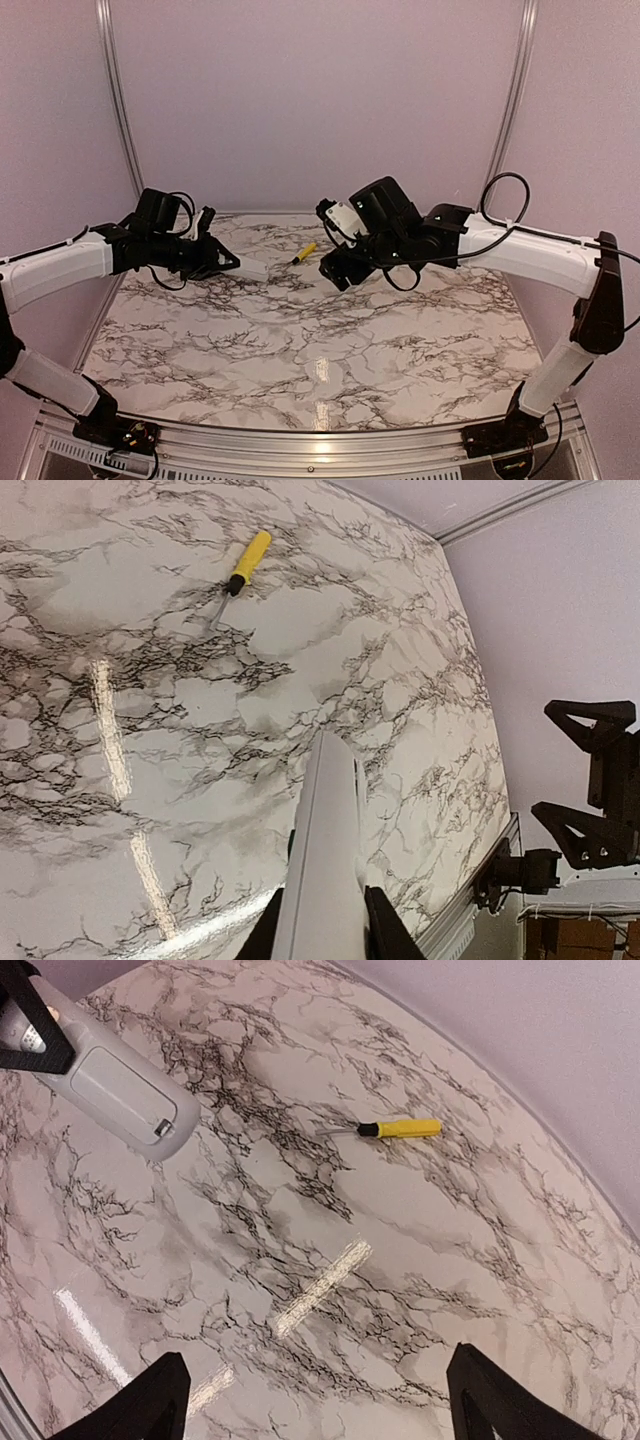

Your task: Unload the batteries from the remote control

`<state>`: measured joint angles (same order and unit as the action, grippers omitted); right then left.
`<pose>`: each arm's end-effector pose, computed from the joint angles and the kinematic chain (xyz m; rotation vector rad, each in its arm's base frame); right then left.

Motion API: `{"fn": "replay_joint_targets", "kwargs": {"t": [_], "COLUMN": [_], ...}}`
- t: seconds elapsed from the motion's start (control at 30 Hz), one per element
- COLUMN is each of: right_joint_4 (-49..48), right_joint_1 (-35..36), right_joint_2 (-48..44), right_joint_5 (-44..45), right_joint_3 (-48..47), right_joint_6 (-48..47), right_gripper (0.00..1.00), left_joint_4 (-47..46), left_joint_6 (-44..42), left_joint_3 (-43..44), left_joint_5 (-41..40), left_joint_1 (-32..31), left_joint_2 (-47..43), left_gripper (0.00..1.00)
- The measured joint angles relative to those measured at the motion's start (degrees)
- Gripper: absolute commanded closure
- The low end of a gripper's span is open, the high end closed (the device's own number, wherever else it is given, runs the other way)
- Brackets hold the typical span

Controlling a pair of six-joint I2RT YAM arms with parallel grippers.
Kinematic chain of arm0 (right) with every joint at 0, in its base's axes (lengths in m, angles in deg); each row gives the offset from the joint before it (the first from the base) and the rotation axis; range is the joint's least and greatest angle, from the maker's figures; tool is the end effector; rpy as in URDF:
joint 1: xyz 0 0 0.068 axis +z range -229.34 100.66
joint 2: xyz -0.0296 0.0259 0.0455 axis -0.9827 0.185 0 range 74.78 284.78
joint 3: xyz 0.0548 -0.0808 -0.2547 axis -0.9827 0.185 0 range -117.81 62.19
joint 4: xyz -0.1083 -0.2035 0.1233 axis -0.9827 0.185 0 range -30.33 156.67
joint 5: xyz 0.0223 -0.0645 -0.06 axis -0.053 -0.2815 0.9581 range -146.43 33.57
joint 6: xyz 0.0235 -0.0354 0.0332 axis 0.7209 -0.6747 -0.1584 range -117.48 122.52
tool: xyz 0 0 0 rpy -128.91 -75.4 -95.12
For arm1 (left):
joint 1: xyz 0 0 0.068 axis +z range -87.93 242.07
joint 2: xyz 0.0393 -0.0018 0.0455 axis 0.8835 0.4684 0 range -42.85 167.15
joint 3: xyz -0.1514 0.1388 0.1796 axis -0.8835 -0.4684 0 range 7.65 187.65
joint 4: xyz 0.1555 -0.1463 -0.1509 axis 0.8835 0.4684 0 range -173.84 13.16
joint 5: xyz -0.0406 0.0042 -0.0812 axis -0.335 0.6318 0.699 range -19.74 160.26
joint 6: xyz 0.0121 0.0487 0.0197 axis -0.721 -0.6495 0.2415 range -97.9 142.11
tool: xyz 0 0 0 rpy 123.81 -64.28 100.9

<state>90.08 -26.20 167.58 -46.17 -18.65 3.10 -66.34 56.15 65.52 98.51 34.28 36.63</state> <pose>0.2243 0.2886 0.3116 -0.9407 2.1114 0.2756 0.2606 -0.1563 0.2722 0.1553 2.4036 -1.1007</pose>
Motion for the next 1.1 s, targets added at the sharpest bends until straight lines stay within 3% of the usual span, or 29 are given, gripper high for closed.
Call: {"fn": "replay_joint_targets", "kwargs": {"t": [0.27, 0.8, 1.1], "right_joint_4": [0.13, 1.03, 2.29], "right_joint_1": [-0.7, -3.17, -5.92], "right_joint_2": [4.46, 7.63, 7.56], "right_joint_5": [1.31, -5.31, -12.02], "right_joint_3": [-6.99, -17.35, -20.81], "right_joint_6": [2.75, 11.19, 19.26], "right_gripper": [0.12, 0.1, 0.11], "left_joint_4": [-0.24, -10.8, -21.51], "left_joint_6": [-0.44, 5.2, 14.62], "left_joint_3": [-3.76, -6.51, -6.99], "left_joint_5": [-4.72, 2.84, 9.92], "left_joint_1": [3.58, 4.57, 4.57], "left_joint_2": [-6.38, -4.68, 0.39], "left_gripper": [1.0, 1.0, 1.0]}}
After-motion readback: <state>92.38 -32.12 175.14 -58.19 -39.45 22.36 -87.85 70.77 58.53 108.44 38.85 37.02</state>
